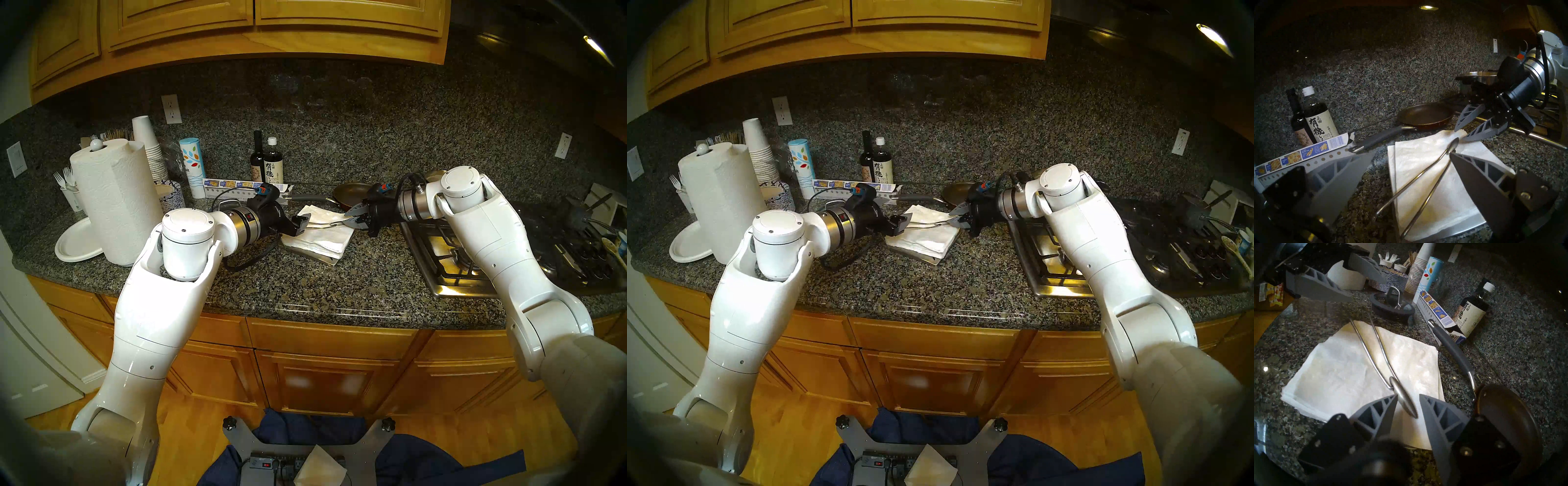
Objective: Take napkin out of napkin holder
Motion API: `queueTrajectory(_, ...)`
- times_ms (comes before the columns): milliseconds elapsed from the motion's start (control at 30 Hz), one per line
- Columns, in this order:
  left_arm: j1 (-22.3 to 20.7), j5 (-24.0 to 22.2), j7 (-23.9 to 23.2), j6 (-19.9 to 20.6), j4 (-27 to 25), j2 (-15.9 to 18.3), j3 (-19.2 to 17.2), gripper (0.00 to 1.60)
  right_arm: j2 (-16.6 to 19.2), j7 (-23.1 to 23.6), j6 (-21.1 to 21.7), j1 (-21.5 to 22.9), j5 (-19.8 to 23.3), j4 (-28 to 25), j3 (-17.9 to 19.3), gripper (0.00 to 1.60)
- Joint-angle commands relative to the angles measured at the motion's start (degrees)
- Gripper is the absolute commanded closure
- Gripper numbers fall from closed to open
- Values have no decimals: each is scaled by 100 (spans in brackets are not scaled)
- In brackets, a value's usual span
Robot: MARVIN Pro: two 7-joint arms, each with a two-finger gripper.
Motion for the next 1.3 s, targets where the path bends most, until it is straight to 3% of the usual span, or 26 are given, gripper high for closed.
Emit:
queueTrajectory(0, -275, 2, 2, -2, -105, -24, -38, 0, -152, 22, -109, 470, -14, 109, 22, 63)
queueTrajectory(33, -286, 12, -5, -6, -95, -25, -35, 0, -180, 27, -134, 499, -40, 184, 8, 54)
queueTrajectory(267, -320, 51, -42, -14, -61, -11, -32, 0, -259, 84, -201, 596, -105, 393, -37, 55)
queueTrajectory(600, -291, 72, -109, -30, -51, 17, -124, 0, -384, 188, -245, 750, -232, 712, -152, 80)
queueTrajectory(833, -251, 69, -159, -25, -68, 20, -184, 0, -423, 326, -259, 807, -286, 791, -170, 76)
queueTrajectory(1033, -224, 73, -189, -41, -81, 19, -199, 0, -393, 435, -259, 771, -283, 754, -131, 97)
queueTrajectory(1267, -209, 82, -219, -27, -106, 11, -201, 0, -348, 550, -262, 734, -279, 717, -109, 104)
